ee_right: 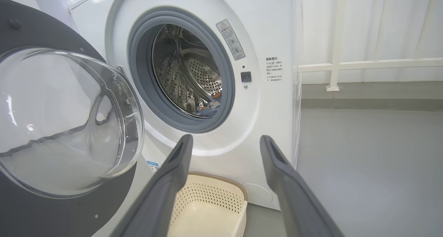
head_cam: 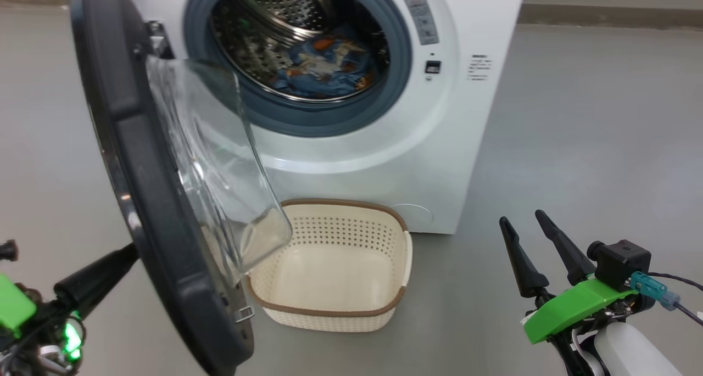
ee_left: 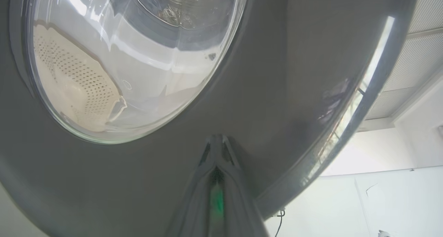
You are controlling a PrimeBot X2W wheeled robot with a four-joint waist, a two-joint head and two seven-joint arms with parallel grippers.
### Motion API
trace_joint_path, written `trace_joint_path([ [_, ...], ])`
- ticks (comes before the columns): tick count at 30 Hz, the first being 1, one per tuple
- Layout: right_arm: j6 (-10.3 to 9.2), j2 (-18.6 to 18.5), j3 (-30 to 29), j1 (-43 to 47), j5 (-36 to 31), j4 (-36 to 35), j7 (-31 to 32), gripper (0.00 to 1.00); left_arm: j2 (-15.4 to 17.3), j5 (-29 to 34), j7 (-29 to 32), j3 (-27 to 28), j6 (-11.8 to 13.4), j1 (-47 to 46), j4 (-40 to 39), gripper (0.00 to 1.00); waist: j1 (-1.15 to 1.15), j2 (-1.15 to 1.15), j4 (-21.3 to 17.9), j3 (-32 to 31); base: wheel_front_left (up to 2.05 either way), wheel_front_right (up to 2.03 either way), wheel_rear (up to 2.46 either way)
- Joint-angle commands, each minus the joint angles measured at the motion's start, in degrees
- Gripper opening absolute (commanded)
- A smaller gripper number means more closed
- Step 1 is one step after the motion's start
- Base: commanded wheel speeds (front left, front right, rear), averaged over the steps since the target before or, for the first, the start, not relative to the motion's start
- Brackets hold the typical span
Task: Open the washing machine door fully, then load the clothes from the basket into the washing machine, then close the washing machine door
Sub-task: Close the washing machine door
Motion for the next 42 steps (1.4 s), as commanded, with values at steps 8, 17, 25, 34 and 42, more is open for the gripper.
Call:
trace_joint_path([
  [8, 0.25, -0.14, 0.77, -0.9, -0.26, -1.71, -0.69, 1.0, -1.44, 0.45, -2.76, 0.07, -0.01, -3.5, -2.85, 0.0, 0.0, 0.0, -6.71, 1.0, 0.0, 0.0, 0.0],
  [17, 0.25, 0.13, 0.3, -1.15, -0.37, -2.09, -0.7, 1.0, -2.66, 2.04, -6.11, 0.04, -1.62, -6.07, -1.18, 0.0, 0.0, 0.0, -13.85, 2.24, 0.0, 0.0, 0.0],
  [25, 0.25, 0.25, 0.17, -1.47, -0.29, -2.18, -0.7, 1.0, -2.85, 3.87, -9.04, 0.31, -3.43, -7.97, 0.67, 0.0, 0.0, 0.0, -18.54, 3.52, 0.0, 0.0, 0.0],
  [34, 0.25, 0.35, -0.09, -1.53, -0.37, -2.16, -0.7, 1.0, -3.47, 4.92, -11.15, 0.1, -5.71, -9.64, 2.75, 0.0, 0.0, 0.0, -18.76, 3.73, 0.0, 0.0, 0.0],
  [42, 0.25, 0.48, -0.13, -1.92, -0.59, -2.13, -0.7, 1.0, -5.37, 6.17, -14.26, -0.57, -7.08, -11.98, 5.01, 0.0, 0.0, 0.0, -17.16, 3.42, 0.0, 0.0, 0.0],
])
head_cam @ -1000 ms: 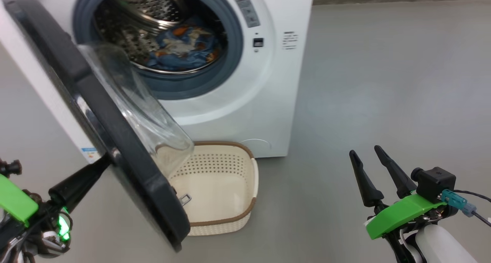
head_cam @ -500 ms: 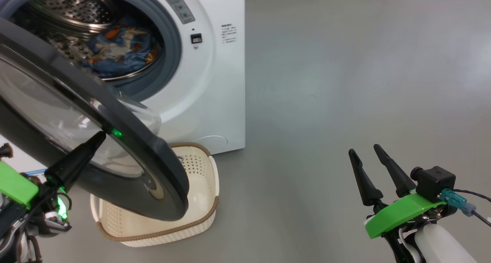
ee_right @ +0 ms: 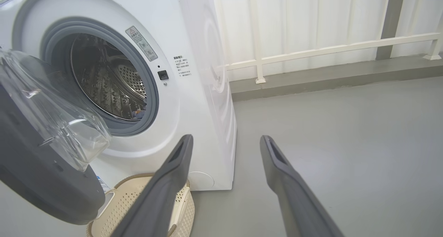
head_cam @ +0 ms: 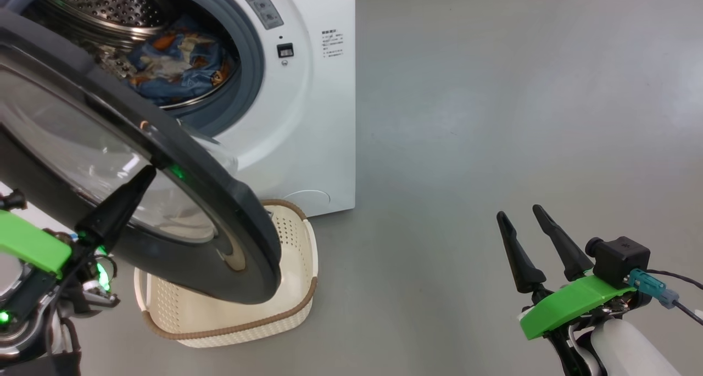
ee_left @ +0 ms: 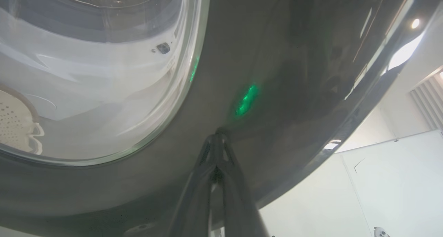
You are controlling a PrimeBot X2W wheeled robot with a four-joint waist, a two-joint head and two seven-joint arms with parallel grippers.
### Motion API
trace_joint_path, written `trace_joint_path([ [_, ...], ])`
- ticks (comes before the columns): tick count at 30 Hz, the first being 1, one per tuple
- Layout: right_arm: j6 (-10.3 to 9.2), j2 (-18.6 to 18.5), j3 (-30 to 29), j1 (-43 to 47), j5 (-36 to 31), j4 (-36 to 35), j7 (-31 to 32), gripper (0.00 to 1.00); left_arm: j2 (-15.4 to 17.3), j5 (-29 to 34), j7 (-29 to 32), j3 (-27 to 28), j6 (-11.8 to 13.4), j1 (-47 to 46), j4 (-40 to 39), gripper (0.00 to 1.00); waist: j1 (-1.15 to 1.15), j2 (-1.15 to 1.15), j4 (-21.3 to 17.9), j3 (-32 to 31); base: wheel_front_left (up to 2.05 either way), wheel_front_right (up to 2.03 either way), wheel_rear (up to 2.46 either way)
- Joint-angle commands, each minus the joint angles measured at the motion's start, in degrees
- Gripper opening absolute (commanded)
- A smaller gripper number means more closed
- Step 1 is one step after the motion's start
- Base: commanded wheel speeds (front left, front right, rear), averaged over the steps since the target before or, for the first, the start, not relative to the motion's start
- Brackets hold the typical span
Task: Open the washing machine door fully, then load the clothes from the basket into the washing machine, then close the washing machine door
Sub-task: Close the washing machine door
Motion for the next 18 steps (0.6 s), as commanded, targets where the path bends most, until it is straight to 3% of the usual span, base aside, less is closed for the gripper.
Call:
trace_joint_path([
  [1, 0.25, -0.42, 0.57, -1.69, -0.17, -1.41, -0.7, 1.0, 0.92, 0.58, -0.41, 0.92, -0.91, -2.89, -0.85, 0.0, 0.01, 0.0, 0.37, -0.12, 0.0, 0.0, 0.0],
  [14, 0.25, -0.4, 0.28, -1.12, -0.08, -1.17, -0.7, 1.0, 1.26, 2.04, -1.09, 0.31, -2.43, -2.29, -0.04, 0.0, 0.01, 0.0, 1.28, -0.86, 0.0, 0.0, 0.0],
  [15, 0.25, -0.42, 0.24, -1.09, -0.08, -1.18, -0.7, 1.0, 1.32, 2.21, -1.23, 0.35, -2.52, -2.14, -0.15, 0.13, 0.01, 0.0, 1.4, -0.94, 0.0, 0.0, 0.0],
  [16, 0.25, -0.44, 0.18, -1.05, -0.08, -1.2, -0.7, 1.0, 1.4, 2.42, -1.41, 0.41, -2.61, -1.96, -0.33, 0.35, 0.01, 0.0, 1.53, -1.01, 0.0, 0.0, 0.0],
  [18, 0.25, -0.49, 0.03, -0.92, -0.04, -1.25, -0.7, 1.0, 1.7, 2.99, -1.61, 0.35, -2.88, -1.45, -0.91, 0.93, 0.01, 0.0, 1.84, -1.07, 0.0, 0.0, 0.0],
])
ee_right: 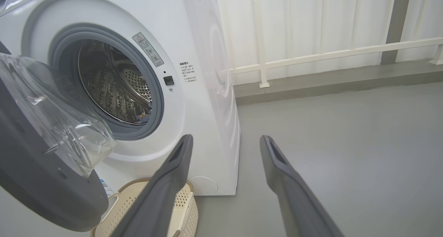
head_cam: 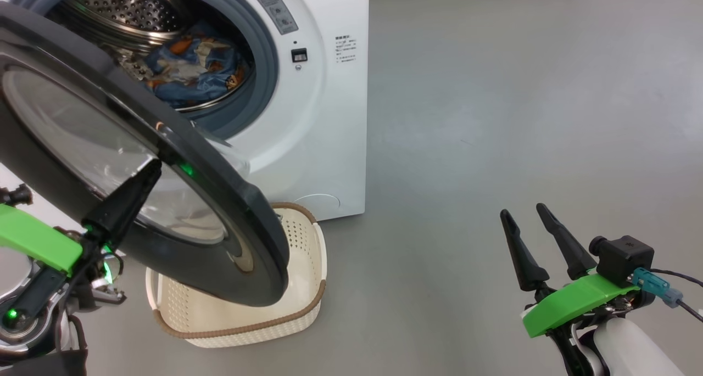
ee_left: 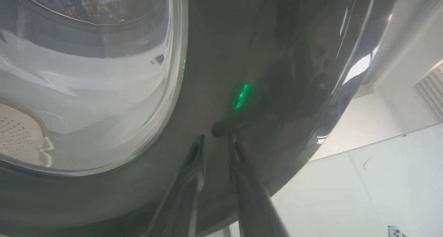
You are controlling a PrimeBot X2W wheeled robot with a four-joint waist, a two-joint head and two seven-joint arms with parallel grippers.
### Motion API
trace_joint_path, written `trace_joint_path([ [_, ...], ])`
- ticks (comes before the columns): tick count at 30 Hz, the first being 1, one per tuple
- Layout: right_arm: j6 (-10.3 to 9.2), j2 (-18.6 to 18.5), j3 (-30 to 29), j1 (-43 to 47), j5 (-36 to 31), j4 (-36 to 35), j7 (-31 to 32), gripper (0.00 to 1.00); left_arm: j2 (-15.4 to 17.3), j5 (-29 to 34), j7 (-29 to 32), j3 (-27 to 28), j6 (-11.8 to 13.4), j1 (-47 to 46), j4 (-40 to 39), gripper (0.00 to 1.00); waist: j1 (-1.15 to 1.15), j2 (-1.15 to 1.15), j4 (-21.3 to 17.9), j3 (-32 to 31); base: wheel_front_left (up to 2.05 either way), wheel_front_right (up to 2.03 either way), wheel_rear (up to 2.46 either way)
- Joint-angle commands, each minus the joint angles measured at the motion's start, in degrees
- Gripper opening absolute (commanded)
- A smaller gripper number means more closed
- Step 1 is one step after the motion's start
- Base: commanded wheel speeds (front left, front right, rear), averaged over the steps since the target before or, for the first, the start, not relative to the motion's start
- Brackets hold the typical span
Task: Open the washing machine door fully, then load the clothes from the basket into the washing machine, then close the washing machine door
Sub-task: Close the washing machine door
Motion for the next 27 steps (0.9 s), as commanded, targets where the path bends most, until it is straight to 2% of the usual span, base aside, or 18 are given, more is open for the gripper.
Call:
trace_joint_path([
  [1, 0.25, -0.6, 0.55, -0.81, -0.04, -1.34, -0.7, 1.0, 2.41, 0.67, -0.09, 1.56, -0.53, -0.39, -2.19, 1.0, 0.0, 0.0, 0.32, -0.04, 0.0, 0.0, 0.0],
  [6, 0.25, -0.43, 0.2, -0.5, -0.17, -1.49, -0.7, 1.0, 3.5, 3.24, -2.1, 2.07, -1.73, 1.41, -4.24, 1.0, 0.0, 0.0, 1.32, -0.05, 0.0, 0.0, 0.0],
  [10, 0.25, -0.37, -0.02, -0.35, -0.24, -1.6, -0.7, 1.0, 2.96, 4.46, -4.21, 2.62, -2.71, 3.19, -6.25, 1.0, 0.0, 0.0, 1.87, -0.19, 0.0, 0.0, 0.0],
  [14, 0.25, -0.35, -0.18, -0.37, -0.24, -1.74, -0.7, 1.0, 3.86, 9.54, -7.95, 2.05, -4.86, 5.5, -7.95, 1.0, 0.0, 0.0, 2.3, -0.18, 0.0, 0.0, 0.0],
  [21, 0.25, -0.52, -0.49, -0.48, -0.26, -2.08, -0.7, 1.0, 4.97, 22.58, -20.98, 1.15, -7.05, 8.64, -9.48, 1.0, 0.0, 0.0, 2.83, -0.34, 0.0, 0.0, 0.0],
  [24, 0.25, -0.56, -0.48, -0.44, -0.3, -2.11, -0.7, 1.0, 4.66, 25.96, -26.42, -0.07, -7.56, 9.76, -9.82, 1.0, 0.0, 0.0, 2.95, -0.48, 0.0, 0.0, 0.0],
  [27, 0.25, -0.63, -0.42, -0.43, -0.25, -2.06, -0.7, 1.0, 5.73, 30.61, -31.84, -2.12, -7.82, 11.59, -10.28, 1.0, 0.0, 0.0, 2.98, -0.6, 0.0, 0.0, 0.0],
])
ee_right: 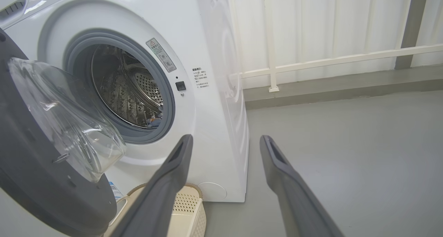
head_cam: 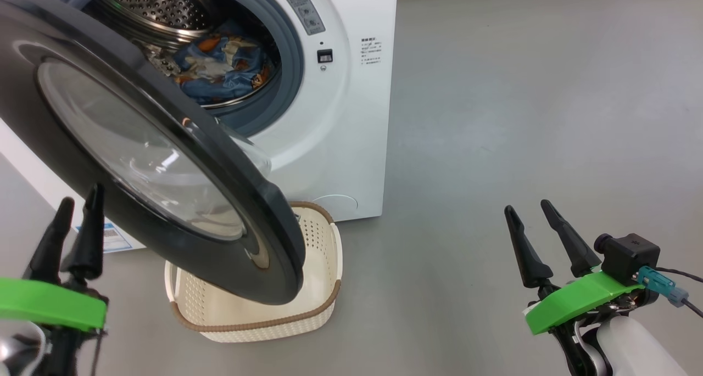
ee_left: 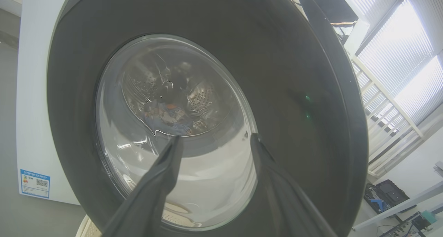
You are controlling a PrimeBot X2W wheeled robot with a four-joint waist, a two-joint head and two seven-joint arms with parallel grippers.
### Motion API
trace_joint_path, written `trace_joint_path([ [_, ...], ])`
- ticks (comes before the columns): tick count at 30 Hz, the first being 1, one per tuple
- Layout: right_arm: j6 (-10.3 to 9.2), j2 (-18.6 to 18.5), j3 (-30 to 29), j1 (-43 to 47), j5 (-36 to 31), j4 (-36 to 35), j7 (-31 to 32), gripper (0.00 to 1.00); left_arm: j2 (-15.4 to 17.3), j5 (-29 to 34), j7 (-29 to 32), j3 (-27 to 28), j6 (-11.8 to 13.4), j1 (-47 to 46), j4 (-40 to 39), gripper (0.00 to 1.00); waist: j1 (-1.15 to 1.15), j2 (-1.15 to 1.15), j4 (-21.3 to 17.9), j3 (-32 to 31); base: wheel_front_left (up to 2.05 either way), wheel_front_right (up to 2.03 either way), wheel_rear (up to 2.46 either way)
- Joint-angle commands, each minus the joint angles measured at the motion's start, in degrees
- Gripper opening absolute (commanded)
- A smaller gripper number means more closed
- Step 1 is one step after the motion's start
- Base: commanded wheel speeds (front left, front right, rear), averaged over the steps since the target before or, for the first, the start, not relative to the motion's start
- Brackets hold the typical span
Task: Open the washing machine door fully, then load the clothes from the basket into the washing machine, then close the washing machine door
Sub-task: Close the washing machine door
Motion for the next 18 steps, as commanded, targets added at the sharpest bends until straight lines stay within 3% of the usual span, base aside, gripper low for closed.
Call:
trace_joint_path([
  [1, 0.25, -0.67, 0.65, -0.52, -0.21, -1.37, -0.7, 1.0, 2.03, 1.75, -2.3, 0.93, -0.31, 0.24, -1.82, 1.0, 0.0, 0.0, -0.03, -0.12, 0.0, 0.0, 0.0],
  [11, 0.25, -0.81, 0.6, -0.64, -0.16, -1.41, -0.7, 1.0, 2.64, 11.25, -16.84, -4.2, -0.41, 4.54, 0.81, 1.0, 0.0, 0.0, 0.31, -0.08, 0.0, 0.0, 0.0],
  [18, 0.25, -0.8, 0.56, -0.68, -0.26, -1.38, -0.7, 1.0, 2.32, 16.68, -23.74, -6.55, -0.31, 5.52, 5.15, 1.0, 0.0, 0.0, 1.09, 0.01, 0.0, 0.0, 0.0],
])
